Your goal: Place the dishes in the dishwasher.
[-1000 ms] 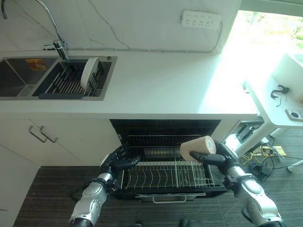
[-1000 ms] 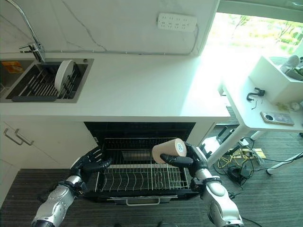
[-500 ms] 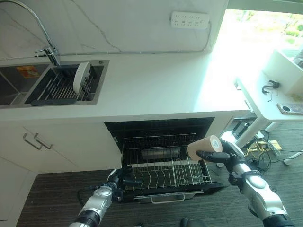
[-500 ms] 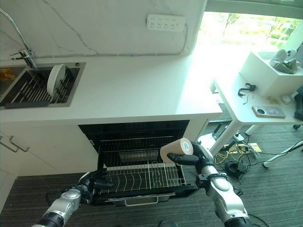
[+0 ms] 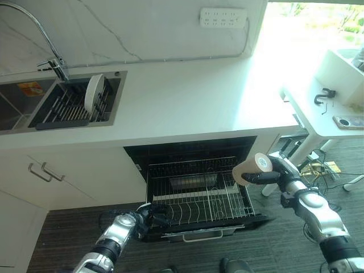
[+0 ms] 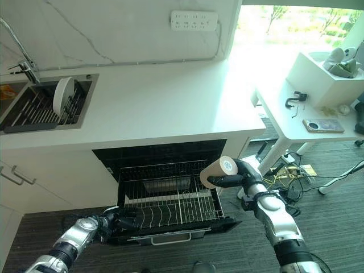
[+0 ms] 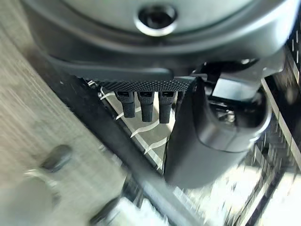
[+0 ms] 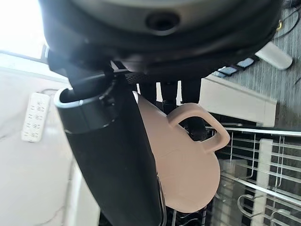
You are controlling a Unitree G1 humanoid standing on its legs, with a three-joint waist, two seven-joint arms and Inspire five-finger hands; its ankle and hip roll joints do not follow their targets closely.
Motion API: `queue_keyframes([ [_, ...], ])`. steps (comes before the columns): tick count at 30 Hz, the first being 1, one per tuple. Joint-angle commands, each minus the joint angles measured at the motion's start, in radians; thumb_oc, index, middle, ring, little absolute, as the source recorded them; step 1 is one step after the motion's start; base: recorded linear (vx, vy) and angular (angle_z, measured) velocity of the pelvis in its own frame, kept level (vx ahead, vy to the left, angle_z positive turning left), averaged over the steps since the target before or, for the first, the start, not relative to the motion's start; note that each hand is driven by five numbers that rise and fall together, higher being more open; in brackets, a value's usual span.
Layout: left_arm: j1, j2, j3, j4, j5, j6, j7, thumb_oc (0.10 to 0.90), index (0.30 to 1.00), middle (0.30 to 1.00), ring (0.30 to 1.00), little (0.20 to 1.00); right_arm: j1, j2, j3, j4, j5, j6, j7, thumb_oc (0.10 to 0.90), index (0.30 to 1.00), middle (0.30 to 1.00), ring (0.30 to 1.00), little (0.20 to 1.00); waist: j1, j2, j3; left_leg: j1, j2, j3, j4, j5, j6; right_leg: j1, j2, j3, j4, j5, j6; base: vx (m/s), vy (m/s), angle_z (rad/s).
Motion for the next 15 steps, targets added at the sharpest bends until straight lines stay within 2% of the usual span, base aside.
queue_keyframes([
  [1,0.041,0.036,-0.053,-0.031,-0.001,0.074,-0.115,0.8,0.9,0.9,0.9,0.9,-0.115,-0.053,-0.003,-0.021,-0.009,-0.057,0.019,0.4,0.3,0.3,0.3,0.3,0.022,0.01,-0.037,0.005,0.057,0.051,0.03,-0.037,-0.026,-0.021,-0.029,-0.021,0.026,-0.054,0.048,0.0,0.0,0.0],
  [4,0.03,0.05,-0.069,-0.053,-0.042,0.09,-0.11,0.8,0.9,0.9,0.9,0.9,-0.168,-0.061,0.031,0.036,-0.017,-0.051,0.021,0.4,0.3,0.3,0.3,0.3,0.028,0.018,-0.032,0.003,0.055,0.048,0.03,-0.032,-0.029,-0.019,-0.034,-0.026,0.026,-0.054,0.046,0.0,0.0,0.0],
  [8,0.014,0.05,-0.072,-0.056,-0.109,0.068,-0.043,0.8,0.9,0.9,0.9,0.9,-0.241,-0.068,0.083,0.129,-0.031,-0.042,0.024,0.4,0.3,0.3,0.3,0.3,0.04,0.027,-0.026,-0.003,0.049,0.042,0.03,-0.027,-0.033,-0.02,-0.04,-0.033,0.026,-0.053,0.043,0.0,0.0,0.0],
  [15,-0.001,0.02,-0.026,-0.073,-0.265,-0.047,0.179,0.8,0.9,0.9,0.9,0.9,-0.292,-0.073,0.142,0.269,-0.123,-0.024,0.052,0.4,0.3,0.3,0.3,0.3,0.066,0.027,-0.017,-0.008,0.044,0.026,0.03,-0.011,-0.04,-0.016,-0.052,-0.05,0.026,-0.044,0.035,0.03,-0.009,0.08],
])
